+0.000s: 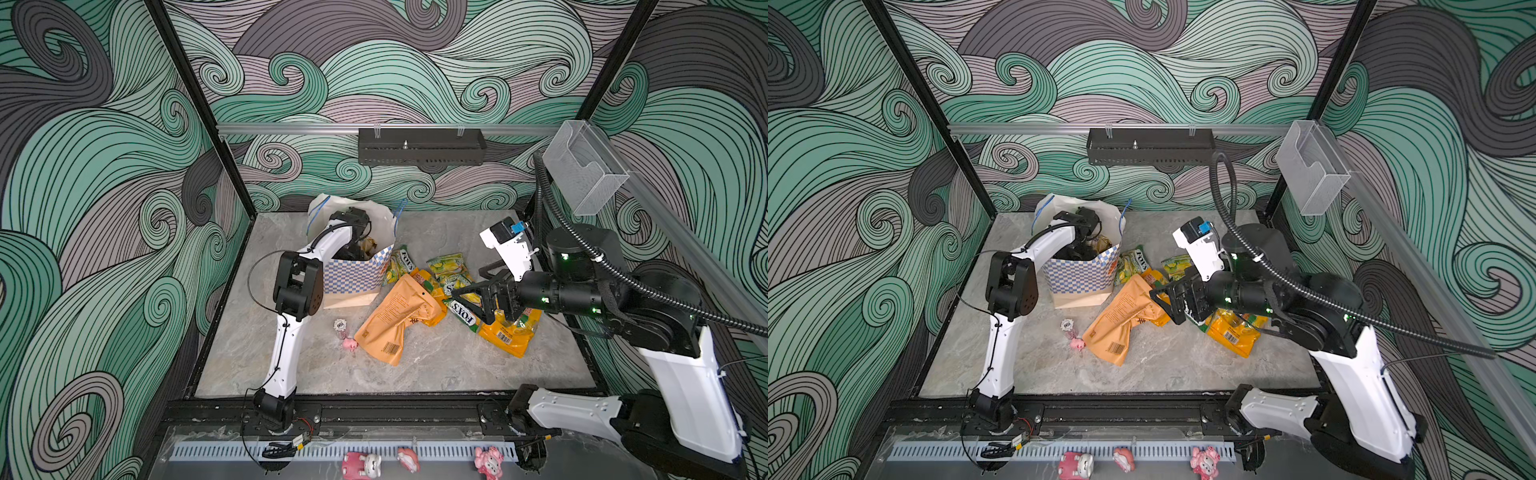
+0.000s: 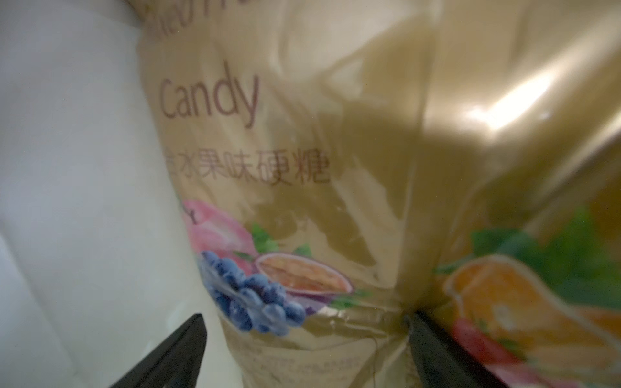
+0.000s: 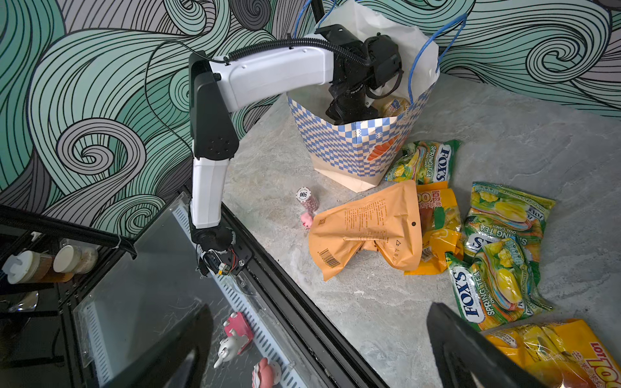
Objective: Take the snacks out of the paper bag
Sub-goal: 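Lower the left gripper into the checkered bag while the right gripper draws back, then grasp the gold Mixed Fruit Candy bag with the left gripper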
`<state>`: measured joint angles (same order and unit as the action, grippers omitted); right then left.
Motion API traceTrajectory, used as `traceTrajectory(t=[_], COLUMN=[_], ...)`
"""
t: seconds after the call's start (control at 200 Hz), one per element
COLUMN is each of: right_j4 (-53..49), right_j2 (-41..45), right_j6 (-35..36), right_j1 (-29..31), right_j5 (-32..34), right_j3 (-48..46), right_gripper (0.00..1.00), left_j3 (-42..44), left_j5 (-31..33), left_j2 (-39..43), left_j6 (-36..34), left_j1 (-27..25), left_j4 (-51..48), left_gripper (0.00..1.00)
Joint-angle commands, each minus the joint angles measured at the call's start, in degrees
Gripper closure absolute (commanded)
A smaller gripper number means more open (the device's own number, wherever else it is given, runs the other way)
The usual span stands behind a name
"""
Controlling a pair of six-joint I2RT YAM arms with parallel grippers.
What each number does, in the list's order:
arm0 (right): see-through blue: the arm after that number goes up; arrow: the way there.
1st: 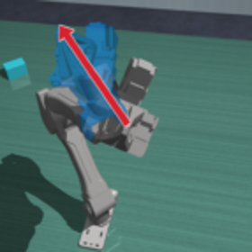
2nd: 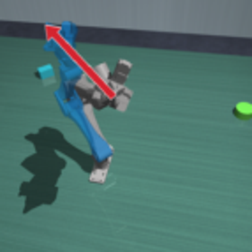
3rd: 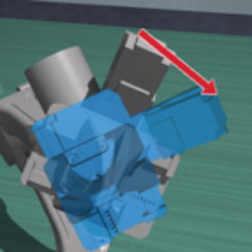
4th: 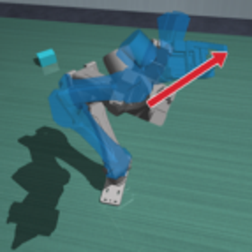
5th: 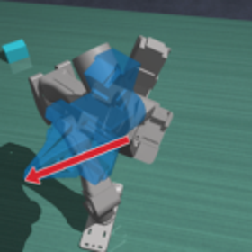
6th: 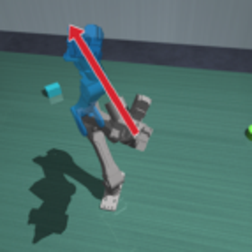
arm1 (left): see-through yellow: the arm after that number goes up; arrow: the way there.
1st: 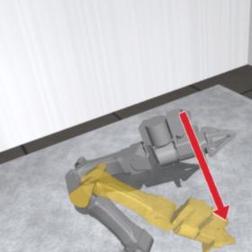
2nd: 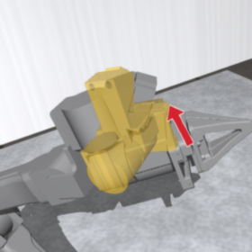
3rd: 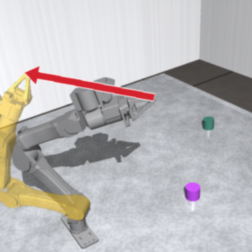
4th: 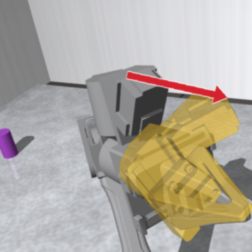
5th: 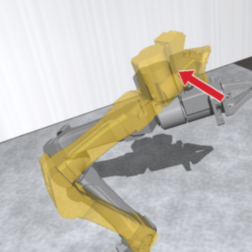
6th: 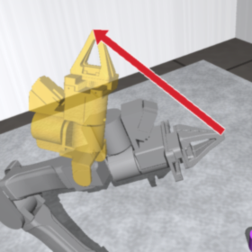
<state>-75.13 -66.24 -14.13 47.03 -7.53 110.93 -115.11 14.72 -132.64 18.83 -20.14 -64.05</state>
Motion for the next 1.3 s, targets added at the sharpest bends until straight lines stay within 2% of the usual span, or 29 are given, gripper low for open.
traceTrajectory(t=[0.0, 0.145, 0.225, 0.415, 0.62, 0.71, 1.296], right_j4=[1.16, 1.21, 1.21, 1.48, 2.43, 2.49, 4.63], right_j2=[0.32, 0.56, 0.37, -1.29, -1.99, -1.80, 0.46], right_j6=[-1.39, -2.21, -2.55, -3.08, -3.95, -4.06, -5.86], right_j1=[0.26, 0.20, 0.30, 0.30, 0.35, 0.37, 0.35], right_j5=[0.49, 0.38, 0.57, 0.66, 0.50, 0.84, 1.42], right_j3=[-0.80, -1.17, -1.16, 0.17, 0.27, 0.16, -2.83], right_gripper=[0.01, 0.01, 0.01, 0.01, 0.01, 0.01, 0.01], left_j3=[6.24, 11.90, 13.88, 15.70, 13.94, 12.20, 1.28], left_j5=[-9.07, -10.54, -11.05, -11.24, -11.67, -13.36, -13.23], left_j2=[-3.16, -2.20, -2.10, -0.98, 0.82, 1.53, 10.32], left_j6=[0.28, 1.21, 1.52, 0.98, -0.51, -1.07, -1.55], left_j1=[-0.34, -0.18, 0.04, 0.43, 1.41, 1.99, 2.05], left_j4=[1.59, 5.29, 6.26, 7.38, 6.84, 6.08, 1.78], left_gripper=[0.04, 0.04, 0.12, 0.40, 0.72, 1.00, 1.00])
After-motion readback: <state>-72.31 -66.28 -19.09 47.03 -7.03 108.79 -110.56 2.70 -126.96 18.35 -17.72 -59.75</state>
